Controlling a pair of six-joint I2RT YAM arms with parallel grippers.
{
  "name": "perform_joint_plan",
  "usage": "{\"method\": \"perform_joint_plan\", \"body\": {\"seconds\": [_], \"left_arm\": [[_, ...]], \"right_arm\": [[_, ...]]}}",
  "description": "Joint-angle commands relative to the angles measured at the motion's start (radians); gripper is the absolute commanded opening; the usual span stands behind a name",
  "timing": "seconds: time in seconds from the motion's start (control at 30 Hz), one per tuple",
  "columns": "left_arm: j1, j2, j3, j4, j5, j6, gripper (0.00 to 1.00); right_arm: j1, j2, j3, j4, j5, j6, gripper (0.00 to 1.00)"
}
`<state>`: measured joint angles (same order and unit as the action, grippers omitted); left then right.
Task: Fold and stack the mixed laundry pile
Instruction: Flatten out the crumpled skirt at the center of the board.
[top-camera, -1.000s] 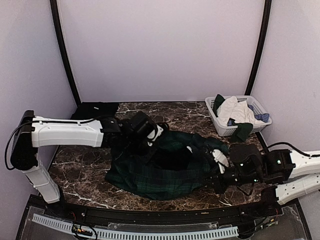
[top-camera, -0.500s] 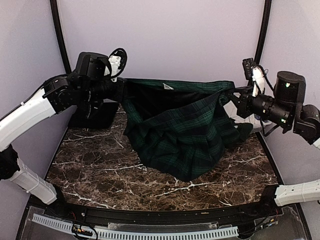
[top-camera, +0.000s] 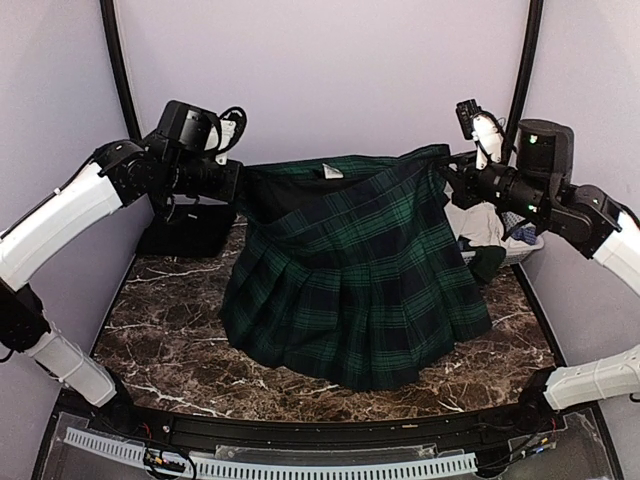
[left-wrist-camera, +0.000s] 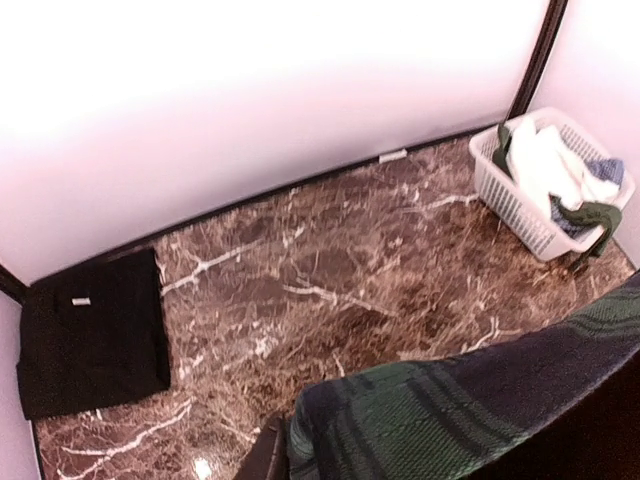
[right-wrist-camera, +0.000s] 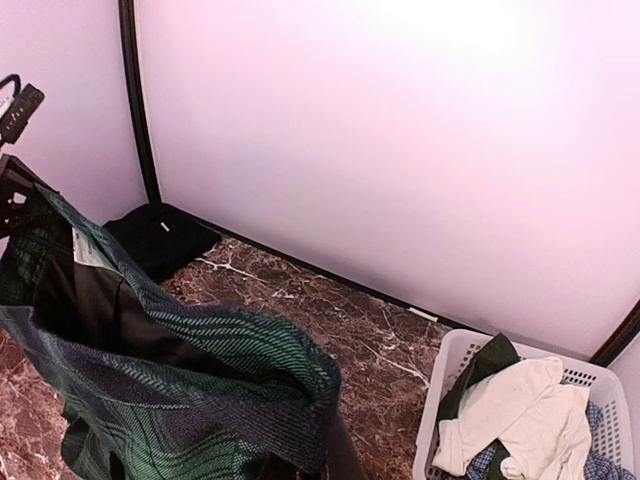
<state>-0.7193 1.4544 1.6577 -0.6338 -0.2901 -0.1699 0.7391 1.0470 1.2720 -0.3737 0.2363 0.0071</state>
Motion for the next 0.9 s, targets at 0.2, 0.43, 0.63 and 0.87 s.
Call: {"method": "perform_joint_plan", "body": {"seconds": [0.2, 0.43, 0.63, 0.87], "left_arm": [[0.163, 0.096, -0.07, 0.122, 0.196, -0.031, 0.0], [0.292, 0.452, 0.691, 0.05, 0.242, 0.036, 0.0], [0.31, 0.376, 0.676, 0.048, 0.254, 0.06, 0.01], [0.303, -0.1, -0.217, 0.268, 0.393, -0.014, 0.09]], "right_arm": [[-0.188, 0.193, 0.082, 0.27, -0.226, 0.042, 0.0], [-0.279, 0.456, 0.478, 0.266, -0.333, 0.01, 0.0], [-0.313, 0.469, 0.533, 0.295, -0.497, -0.001, 0.0], [-0.268, 0.278, -0.003, 0.266, -0.695, 0.049, 0.07]]}}
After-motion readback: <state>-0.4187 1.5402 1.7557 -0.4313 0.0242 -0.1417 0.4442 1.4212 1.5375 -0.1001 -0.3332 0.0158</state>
